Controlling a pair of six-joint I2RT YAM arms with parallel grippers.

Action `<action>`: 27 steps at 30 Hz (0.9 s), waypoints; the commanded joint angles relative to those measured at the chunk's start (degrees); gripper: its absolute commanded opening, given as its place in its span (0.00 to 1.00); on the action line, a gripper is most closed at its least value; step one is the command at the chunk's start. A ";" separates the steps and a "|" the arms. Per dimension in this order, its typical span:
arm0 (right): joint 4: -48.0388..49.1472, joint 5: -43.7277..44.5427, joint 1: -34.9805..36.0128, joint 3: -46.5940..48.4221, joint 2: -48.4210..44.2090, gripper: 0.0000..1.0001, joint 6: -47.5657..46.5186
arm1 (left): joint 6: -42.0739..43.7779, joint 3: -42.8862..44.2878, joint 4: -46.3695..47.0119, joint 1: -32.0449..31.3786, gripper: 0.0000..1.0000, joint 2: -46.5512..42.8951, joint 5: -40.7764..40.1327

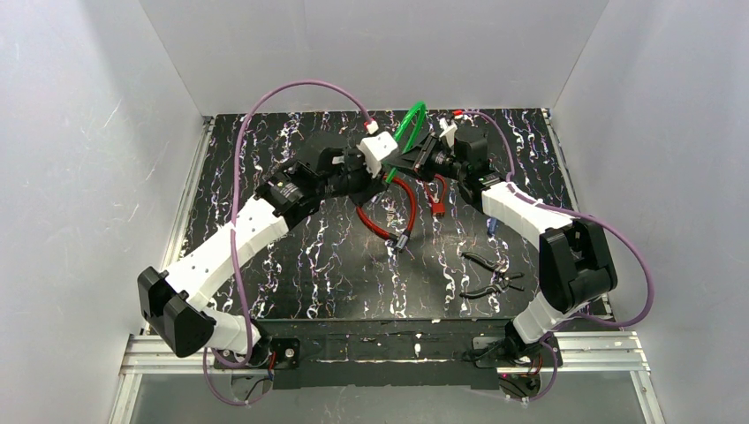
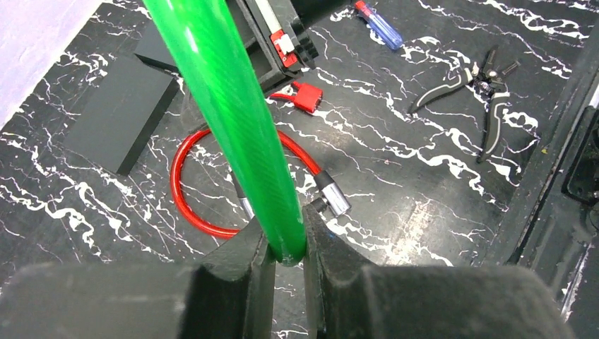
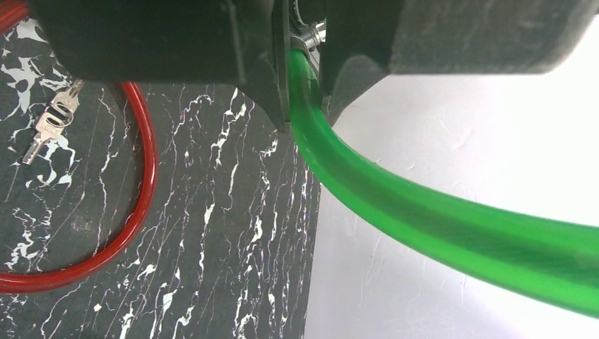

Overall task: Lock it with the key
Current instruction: Lock the lock.

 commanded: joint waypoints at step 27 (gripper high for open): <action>-0.93 -3.01 -0.52 -0.56 -3.01 0.01 8.58 | -15.18 -5.87 1.47 15.66 0.41 -7.80 17.63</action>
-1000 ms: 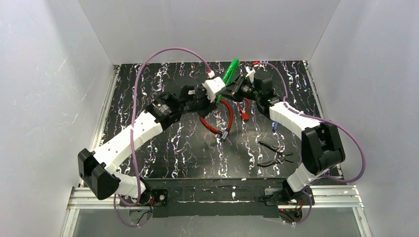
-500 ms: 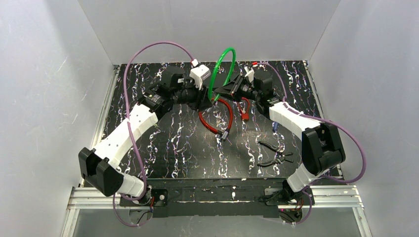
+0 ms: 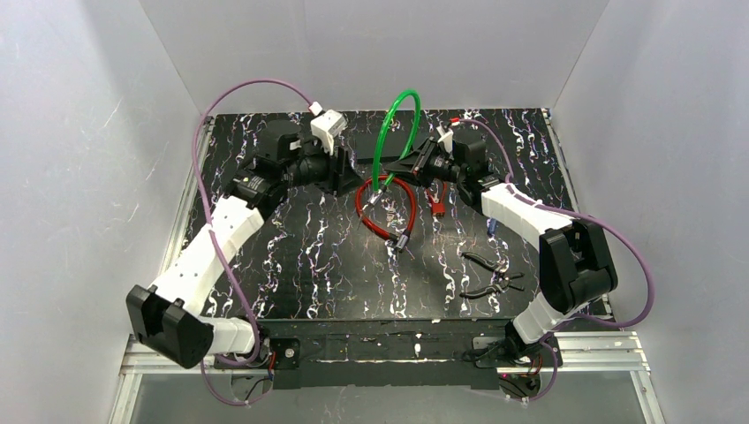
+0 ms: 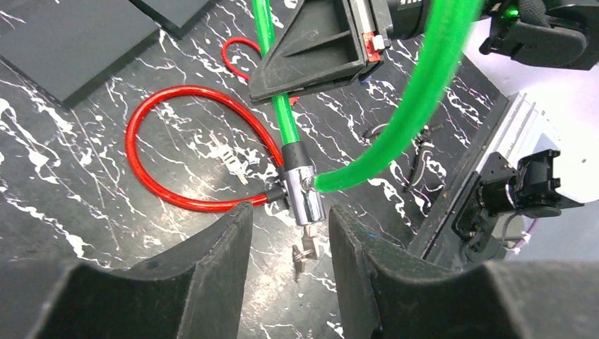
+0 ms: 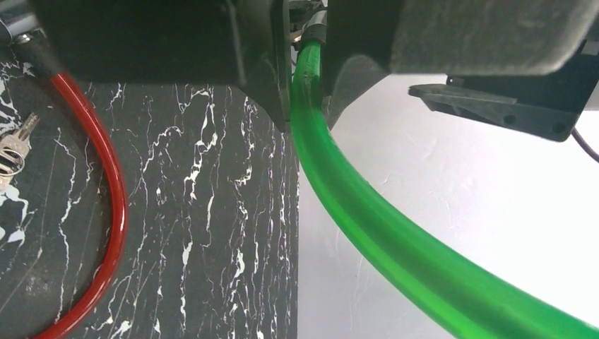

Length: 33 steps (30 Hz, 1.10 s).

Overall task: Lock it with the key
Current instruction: Lock the lock.

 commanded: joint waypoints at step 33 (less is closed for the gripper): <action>6.21 0.21 -2.19 -3.18 -2.47 0.01 8.38 | 33.68 -10.36 -4.98 -12.86 0.41 -11.00 -17.81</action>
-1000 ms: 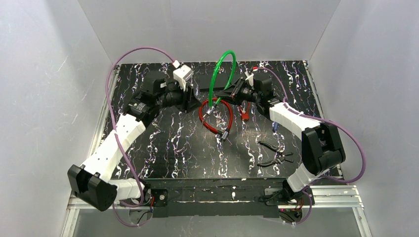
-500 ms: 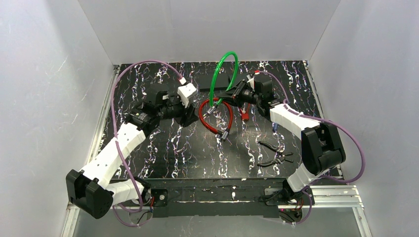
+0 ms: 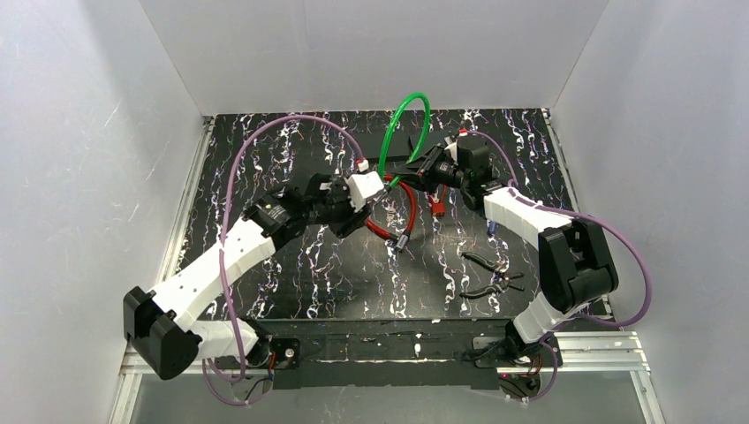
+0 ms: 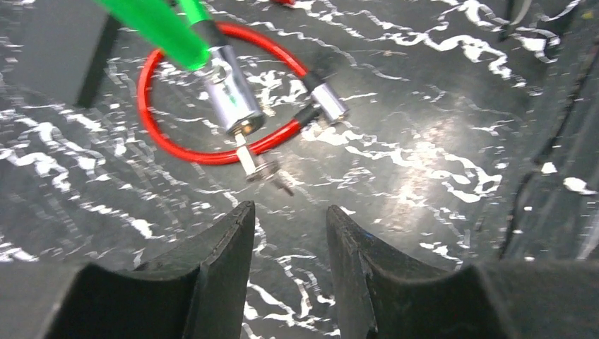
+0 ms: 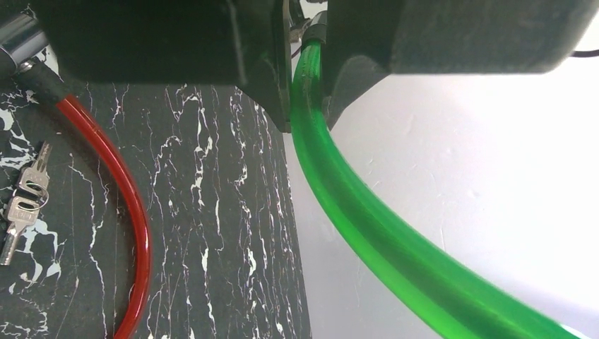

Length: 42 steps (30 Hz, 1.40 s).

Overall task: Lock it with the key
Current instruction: Lock the lock.

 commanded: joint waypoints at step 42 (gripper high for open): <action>8.19 -2.97 -0.42 -1.88 -2.82 0.01 4.57 | 10.07 -16.03 27.05 -3.61 0.28 -6.17 -5.34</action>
